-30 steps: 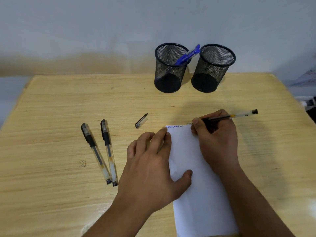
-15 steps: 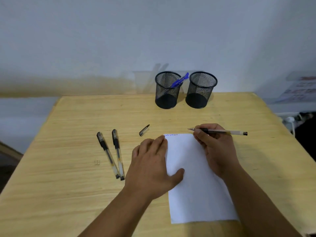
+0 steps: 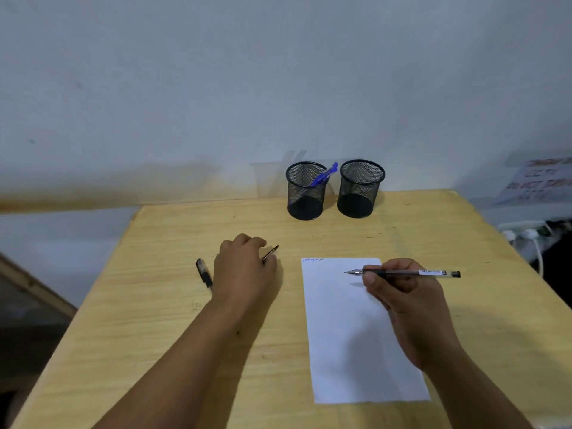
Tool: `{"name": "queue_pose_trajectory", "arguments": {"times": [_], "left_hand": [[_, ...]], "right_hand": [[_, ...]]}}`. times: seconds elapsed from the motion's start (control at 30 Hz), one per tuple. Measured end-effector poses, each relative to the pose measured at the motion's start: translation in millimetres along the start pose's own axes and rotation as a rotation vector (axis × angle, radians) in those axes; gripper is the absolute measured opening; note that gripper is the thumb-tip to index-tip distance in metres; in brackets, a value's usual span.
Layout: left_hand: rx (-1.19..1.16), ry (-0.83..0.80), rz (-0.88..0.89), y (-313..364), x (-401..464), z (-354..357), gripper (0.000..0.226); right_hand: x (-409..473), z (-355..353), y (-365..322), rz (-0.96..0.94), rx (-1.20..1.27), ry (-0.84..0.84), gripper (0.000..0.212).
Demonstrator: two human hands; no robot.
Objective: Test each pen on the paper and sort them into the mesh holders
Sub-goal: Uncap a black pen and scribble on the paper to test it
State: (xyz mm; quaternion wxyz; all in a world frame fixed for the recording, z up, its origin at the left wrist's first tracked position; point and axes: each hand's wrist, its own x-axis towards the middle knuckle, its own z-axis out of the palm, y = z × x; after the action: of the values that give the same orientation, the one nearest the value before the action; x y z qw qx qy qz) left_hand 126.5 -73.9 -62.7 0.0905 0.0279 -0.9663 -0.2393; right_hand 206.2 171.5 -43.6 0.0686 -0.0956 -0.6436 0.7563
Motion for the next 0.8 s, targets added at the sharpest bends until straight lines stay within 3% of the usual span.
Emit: {"name": "queue_pose_trajectory", "arguments": {"times": [0.2,0.43,0.8], "left_hand": [[0.169,-0.026,0.025,7,3,-4,0.026],[-0.272,-0.024,0.055,30,-39,-12,0.012],[-0.426,-0.025,0.156,42,-75,-15,0.015]], "right_hand": [[-9,-7,-6,0.011,0.072,-0.049,0.027],[-8,-14,-23,-0.056,-0.031,-0.013,0.014],[-17,1,-19,-0.054,-0.206,-0.065,0.016]]}}
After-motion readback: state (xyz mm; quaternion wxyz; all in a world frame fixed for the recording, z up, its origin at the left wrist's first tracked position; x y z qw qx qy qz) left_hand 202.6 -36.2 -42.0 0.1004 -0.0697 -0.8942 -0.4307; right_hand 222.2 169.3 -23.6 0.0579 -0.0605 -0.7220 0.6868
